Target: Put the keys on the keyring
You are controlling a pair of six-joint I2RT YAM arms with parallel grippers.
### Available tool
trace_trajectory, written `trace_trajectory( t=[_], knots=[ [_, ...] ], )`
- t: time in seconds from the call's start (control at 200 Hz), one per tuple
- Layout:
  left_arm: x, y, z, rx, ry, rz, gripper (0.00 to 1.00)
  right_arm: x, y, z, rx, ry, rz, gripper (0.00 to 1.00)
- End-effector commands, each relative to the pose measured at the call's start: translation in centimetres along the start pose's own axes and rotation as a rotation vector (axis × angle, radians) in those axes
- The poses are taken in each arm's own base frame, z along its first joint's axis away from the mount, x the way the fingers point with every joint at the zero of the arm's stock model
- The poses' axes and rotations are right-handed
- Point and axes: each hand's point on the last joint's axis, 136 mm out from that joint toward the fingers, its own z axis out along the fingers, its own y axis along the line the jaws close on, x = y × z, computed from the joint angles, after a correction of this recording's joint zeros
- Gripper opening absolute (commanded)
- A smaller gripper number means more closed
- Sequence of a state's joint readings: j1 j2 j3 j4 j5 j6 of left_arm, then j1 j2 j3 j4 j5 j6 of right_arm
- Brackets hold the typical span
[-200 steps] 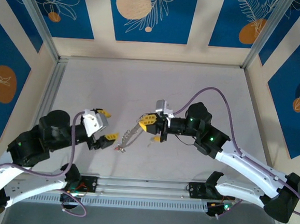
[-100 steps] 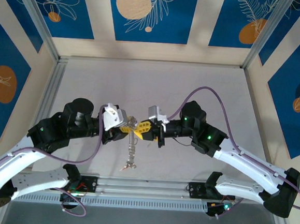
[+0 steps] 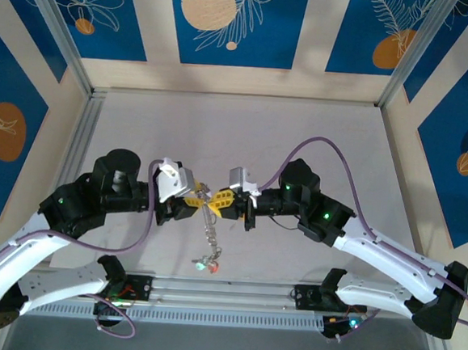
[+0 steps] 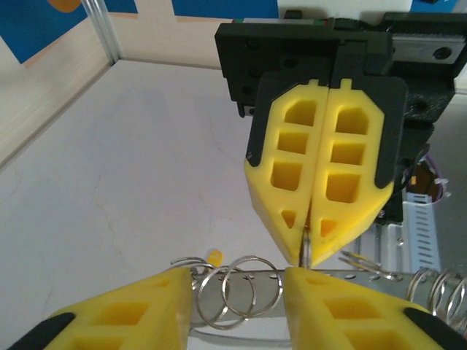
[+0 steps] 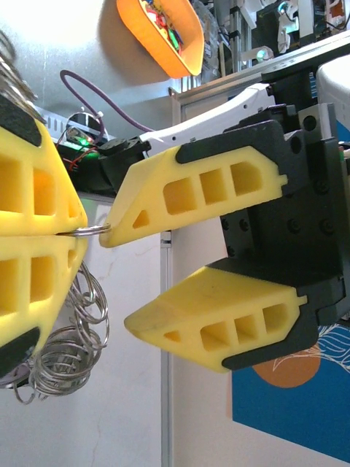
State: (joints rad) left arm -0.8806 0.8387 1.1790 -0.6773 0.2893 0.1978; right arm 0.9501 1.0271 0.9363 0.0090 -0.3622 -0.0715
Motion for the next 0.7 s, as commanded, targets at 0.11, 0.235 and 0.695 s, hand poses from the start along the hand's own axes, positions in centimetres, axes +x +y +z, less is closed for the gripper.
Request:
trace_trajectory(
  t=[0.11,0.235,0.695],
  knots=[
    [-0.4,-2.2,-0.1,0.134,-0.026,-0.014,0.24,-1.4,-0.8,-0.7,0.066,-0.033,-0.052,0.0],
    [0.0,-2.3,0.3,0.145,-0.01,-0.014,0.24,-1.5,-0.8,-0.7,0.066,-0.039,-0.053,0.0],
    [0.0,-2.6,-0.7,0.134,-0.03,-0.019,0.18,-1.9,-1.5,-2.1,0.092,-0.1,-0.023,0.0]
  ],
)
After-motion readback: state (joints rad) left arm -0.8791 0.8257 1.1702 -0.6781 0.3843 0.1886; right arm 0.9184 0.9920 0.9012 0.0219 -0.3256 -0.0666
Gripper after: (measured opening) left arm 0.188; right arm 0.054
